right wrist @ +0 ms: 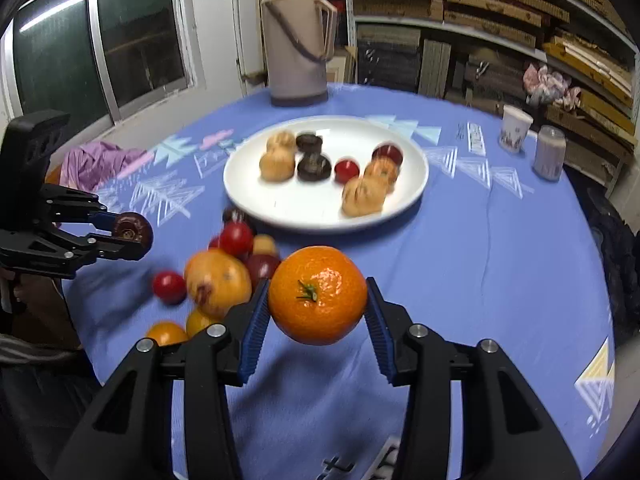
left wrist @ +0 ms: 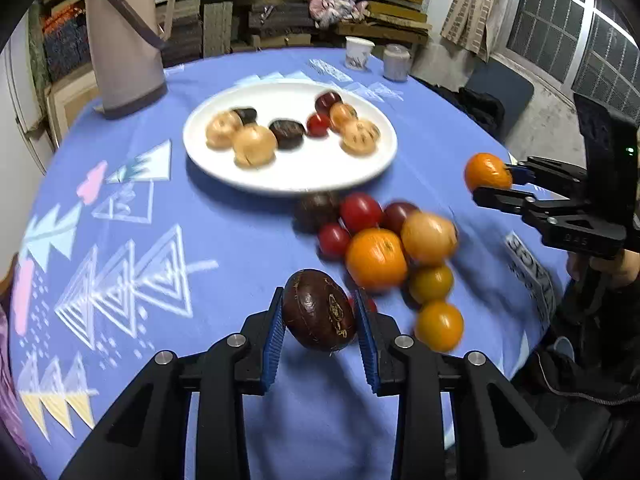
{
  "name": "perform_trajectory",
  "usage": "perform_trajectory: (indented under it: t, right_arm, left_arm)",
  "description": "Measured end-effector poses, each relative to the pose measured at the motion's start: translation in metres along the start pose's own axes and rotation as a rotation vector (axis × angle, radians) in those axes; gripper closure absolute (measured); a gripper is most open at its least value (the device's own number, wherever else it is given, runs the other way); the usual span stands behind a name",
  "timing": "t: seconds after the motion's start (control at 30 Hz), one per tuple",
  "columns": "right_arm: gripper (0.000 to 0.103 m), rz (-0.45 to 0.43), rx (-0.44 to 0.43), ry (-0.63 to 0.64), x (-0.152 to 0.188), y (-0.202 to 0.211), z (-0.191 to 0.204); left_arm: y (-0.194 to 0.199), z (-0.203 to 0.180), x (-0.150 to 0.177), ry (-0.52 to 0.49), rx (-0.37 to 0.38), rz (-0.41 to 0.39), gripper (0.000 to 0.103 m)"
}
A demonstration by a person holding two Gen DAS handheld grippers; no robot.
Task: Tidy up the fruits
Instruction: 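Lower both held fruits onto the white plate and open both tools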
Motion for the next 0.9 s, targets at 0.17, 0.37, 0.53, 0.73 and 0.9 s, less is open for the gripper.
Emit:
perform_trajectory:
  t: [0.17,0.37,0.53,0.73,0.9]
  right_arm:
    - [0.058,-0.046,-0.017,0.007,-0.034,-0.002,0.002]
    - [0.058,-0.060,-0.025,0.043,-0.068,-0.021,0.013]
    - [0.058,-0.047,-0.025,0.069,-0.094,-0.047,0.017]
    - [0.058,-0.004,0.004,0.079,-0.113,-0.095,0.013]
    - [0.058,0.033,0.019,0.067,-0.120,-0.134,0.006]
  left_arm:
    - [-0.003,0.020,-0.033,-0.001,-0.038,-0.035,0.069]
    - [-0.015,0.047,-0.072,0.034,-0.055,-0.061,0.069]
    - [-0.035,0.067,-0.100,0.064,-0.062,-0.064,0.069]
    - [-0.068,0.083,-0.124,0.088,-0.072,-0.045,0.069]
    - [-0.086,0.091,-0.140,0.102,-0.061,-0.035,0.069]
Point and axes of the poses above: each gripper's, at about its wrist camera, not at the fingertips, and y roughly against the way its jaws point, z to its left, x to its underside, the point moved 9 cm from there along -y, roughly the way its jaws point, and after that the axes turned 11 degrees about -y, right-handed, at the moved point
